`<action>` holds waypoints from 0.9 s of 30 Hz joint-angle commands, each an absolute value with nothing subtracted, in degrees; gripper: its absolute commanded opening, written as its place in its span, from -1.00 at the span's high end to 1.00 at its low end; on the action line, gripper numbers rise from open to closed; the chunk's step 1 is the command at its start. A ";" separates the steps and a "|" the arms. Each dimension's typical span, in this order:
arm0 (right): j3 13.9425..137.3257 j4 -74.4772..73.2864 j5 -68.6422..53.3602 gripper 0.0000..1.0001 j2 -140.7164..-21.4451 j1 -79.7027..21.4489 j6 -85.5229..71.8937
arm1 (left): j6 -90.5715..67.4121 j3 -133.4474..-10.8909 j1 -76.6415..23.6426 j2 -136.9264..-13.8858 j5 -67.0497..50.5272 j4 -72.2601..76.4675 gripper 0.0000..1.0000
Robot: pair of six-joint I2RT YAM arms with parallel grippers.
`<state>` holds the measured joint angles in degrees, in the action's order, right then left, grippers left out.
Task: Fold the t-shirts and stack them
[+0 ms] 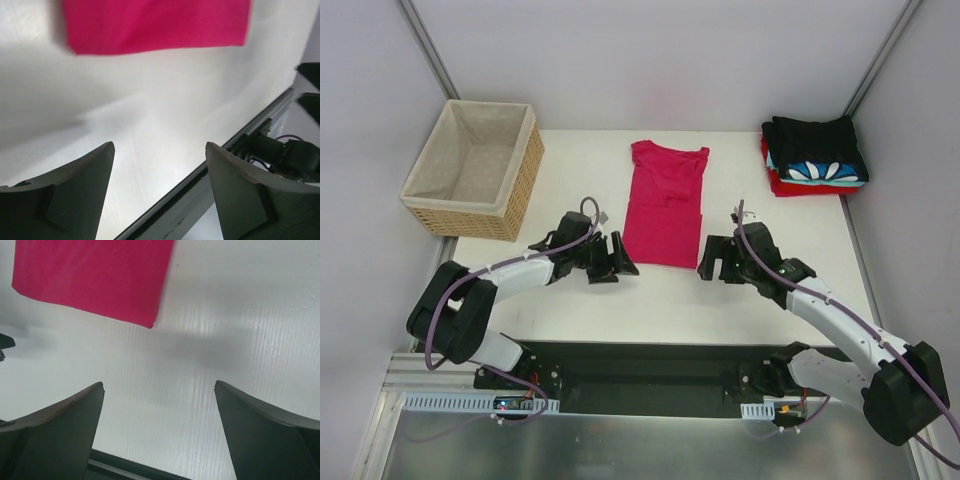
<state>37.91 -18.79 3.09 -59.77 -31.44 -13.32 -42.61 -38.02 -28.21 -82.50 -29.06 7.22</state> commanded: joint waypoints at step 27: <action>34.98 4.73 -3.87 -0.97 -81.56 -27.60 -20.47 | -43.33 -32.52 -15.03 -100.02 -27.51 20.74 -0.41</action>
<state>35.66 -1.04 -2.20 -79.22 -28.49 -17.32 -47.75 -33.78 -16.62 -95.88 -34.63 27.27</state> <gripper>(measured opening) 0.977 0.706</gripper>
